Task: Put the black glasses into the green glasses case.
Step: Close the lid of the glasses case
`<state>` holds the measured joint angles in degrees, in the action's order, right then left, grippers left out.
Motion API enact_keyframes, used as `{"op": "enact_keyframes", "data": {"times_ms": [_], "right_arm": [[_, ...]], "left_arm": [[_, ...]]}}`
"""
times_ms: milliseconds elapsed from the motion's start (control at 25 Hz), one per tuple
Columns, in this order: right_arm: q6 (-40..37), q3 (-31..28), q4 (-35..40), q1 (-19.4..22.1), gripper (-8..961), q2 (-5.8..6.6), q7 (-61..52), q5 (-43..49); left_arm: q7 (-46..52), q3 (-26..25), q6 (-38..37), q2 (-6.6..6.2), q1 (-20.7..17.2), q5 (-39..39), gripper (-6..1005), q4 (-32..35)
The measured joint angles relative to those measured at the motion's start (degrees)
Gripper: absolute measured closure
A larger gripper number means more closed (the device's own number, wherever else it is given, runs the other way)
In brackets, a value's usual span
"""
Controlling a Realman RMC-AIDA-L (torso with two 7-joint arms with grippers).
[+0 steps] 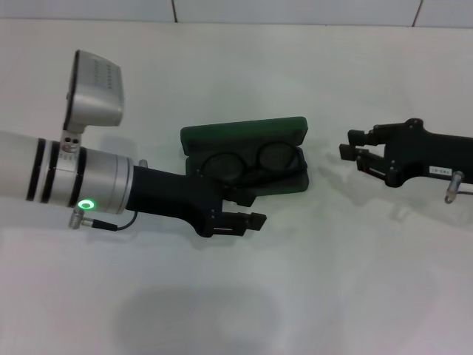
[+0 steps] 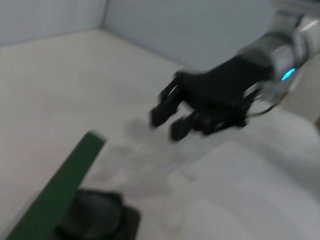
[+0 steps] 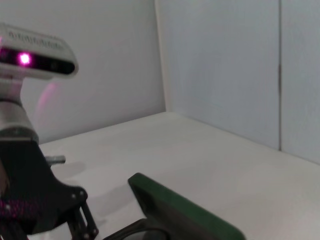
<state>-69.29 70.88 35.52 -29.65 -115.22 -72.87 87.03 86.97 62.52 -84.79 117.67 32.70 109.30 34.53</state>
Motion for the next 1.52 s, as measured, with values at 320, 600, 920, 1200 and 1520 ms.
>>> {"op": "enact_keyframes", "data": {"times_ms": [320, 600, 920, 1200, 1520], "right_arm": [[-0.62, -3.36, 0.78, 1.22, 693, 0.0, -0.05, -0.09], [-0.82, -3.53, 0.78, 1.33, 691, -0.06, -0.08, -0.13], [-1.57, -3.39, 0.78, 1.4, 689, -0.15, -0.09, -0.15], [-3.36, -3.59, 0.77, 1.72, 687, -0.23, -0.09, -0.2], [-3.8, -3.74, 0.77, 2.04, 685, -0.49, -0.09, -0.3]], "left_arm": [[4.2, 0.18, 6.62, 0.51, 0.33, 3.29, 459, -0.14], [5.41, -0.14, 8.57, 0.51, 0.3, 4.0, 457, -0.01], [5.6, -0.49, 9.87, 0.09, -0.25, 4.04, 455, 0.01], [5.64, -1.02, 9.72, -0.58, -0.81, 3.67, 453, 0.02], [2.43, -7.22, -0.92, -1.12, -1.59, 2.18, 451, 1.55]]}}
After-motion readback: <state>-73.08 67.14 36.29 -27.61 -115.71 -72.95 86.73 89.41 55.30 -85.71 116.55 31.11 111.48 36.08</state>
